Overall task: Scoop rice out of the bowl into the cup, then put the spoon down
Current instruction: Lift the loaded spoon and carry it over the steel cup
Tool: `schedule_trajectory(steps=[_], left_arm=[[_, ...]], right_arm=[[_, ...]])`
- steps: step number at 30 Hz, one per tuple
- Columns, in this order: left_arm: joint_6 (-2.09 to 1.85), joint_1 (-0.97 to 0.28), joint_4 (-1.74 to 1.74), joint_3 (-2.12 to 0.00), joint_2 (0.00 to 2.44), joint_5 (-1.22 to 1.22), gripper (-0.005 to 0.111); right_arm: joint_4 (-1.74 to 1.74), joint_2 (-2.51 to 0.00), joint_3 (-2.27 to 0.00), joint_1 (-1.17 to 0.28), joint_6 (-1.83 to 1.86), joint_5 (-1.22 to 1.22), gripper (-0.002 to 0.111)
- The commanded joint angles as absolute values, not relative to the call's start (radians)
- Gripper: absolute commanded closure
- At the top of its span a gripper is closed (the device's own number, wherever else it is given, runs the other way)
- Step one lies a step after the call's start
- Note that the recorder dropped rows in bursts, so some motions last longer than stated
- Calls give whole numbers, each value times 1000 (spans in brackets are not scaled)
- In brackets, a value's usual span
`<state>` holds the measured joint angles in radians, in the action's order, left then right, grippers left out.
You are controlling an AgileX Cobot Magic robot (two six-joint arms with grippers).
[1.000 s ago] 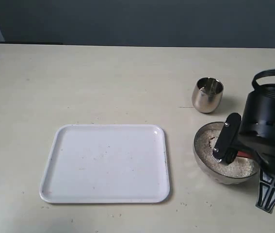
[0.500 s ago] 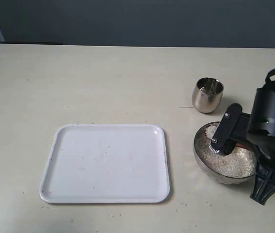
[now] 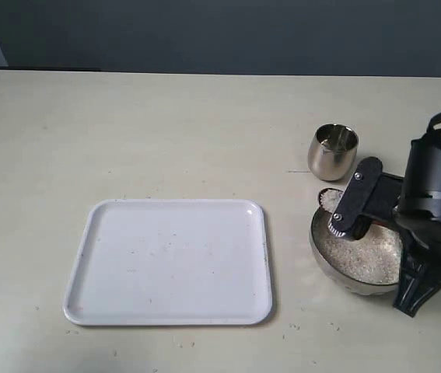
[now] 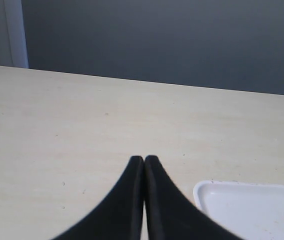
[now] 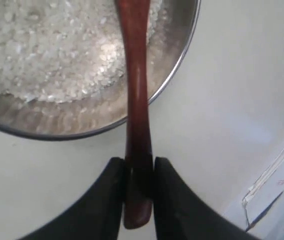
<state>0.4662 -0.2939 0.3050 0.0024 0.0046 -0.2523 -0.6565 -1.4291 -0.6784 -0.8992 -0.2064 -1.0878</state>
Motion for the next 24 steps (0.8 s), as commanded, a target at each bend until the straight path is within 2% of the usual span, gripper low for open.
schedule_trajectory(steps=[1, 6, 10, 24], left_arm=[[469, -301, 308, 0, 0, -239, 106], [469, -301, 308, 0, 0, -239, 106], [469, -301, 308, 0, 0, -239, 106], [469, -301, 308, 0, 0, -239, 106]], right_arm=[[-664, -1418, -683, -882, -214, -1059, 109], [-636, -1416, -683, -790, -210, -995, 109], [-653, -1413, -688, -776, -210, -963, 109], [-562, -1422, -847, -574, -44, -905, 109]])
